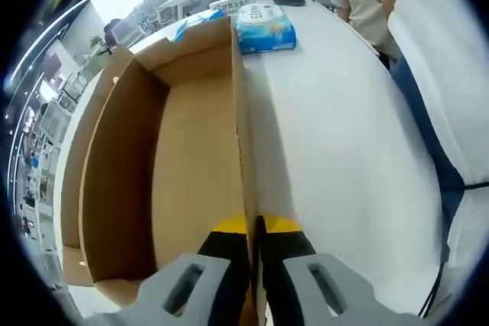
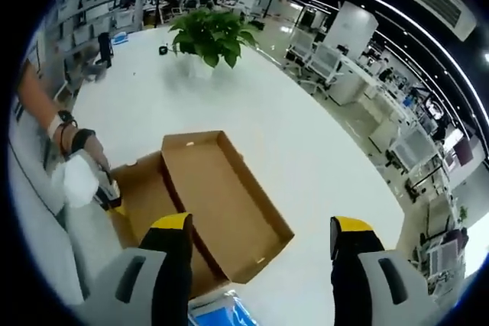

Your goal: Operate the shoe box by opening the lid, removing the specified soft item, and placing it in the target area until the item is outside and the box remains undamaged.

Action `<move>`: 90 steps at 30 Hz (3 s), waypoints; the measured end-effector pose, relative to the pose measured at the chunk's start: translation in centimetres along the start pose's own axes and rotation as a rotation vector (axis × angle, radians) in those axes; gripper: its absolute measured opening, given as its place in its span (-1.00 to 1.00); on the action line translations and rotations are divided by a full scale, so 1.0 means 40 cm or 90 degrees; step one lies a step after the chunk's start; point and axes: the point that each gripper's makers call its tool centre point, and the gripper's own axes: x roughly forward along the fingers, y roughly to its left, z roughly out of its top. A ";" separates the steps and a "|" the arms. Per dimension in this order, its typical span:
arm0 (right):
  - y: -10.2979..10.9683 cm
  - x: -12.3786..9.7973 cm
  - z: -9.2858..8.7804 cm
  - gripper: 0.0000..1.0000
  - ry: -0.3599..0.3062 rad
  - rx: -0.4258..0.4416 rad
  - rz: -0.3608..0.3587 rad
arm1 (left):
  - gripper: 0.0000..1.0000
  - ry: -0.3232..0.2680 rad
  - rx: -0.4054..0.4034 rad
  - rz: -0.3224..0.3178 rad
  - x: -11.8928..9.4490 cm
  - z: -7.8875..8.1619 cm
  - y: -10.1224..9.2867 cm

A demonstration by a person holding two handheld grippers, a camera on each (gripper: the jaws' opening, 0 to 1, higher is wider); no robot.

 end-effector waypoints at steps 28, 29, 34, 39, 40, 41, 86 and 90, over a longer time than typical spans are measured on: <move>-0.028 0.176 -0.055 0.47 0.047 -0.077 0.026 | -0.96 -0.004 0.002 0.000 0.000 0.000 -0.009; -0.028 0.179 -0.053 0.46 0.046 -0.079 0.028 | -0.96 -0.005 0.000 0.000 0.000 0.000 -0.009; -0.035 0.201 -0.040 0.36 0.044 -0.169 0.026 | -0.96 -0.004 -0.003 0.003 0.001 0.001 -0.013; -0.041 0.231 -0.040 0.37 0.051 -0.166 0.045 | -0.96 -0.005 0.000 0.000 -0.001 0.000 -0.018; -0.039 0.236 -0.038 0.33 0.048 -0.172 0.052 | -0.96 -0.006 0.000 0.000 0.000 0.000 -0.017; -0.032 0.246 -0.032 0.31 0.037 -0.184 0.071 | -0.96 -0.006 0.000 0.000 0.000 0.000 -0.017; 0.006 0.536 -0.162 -0.10 0.140 -0.087 0.259 | -0.96 -0.012 -0.010 -0.005 -0.001 0.003 -0.017; -0.012 0.542 -0.171 -0.28 0.152 -0.132 0.249 | -0.96 -0.014 -0.016 -0.006 -0.001 0.002 -0.017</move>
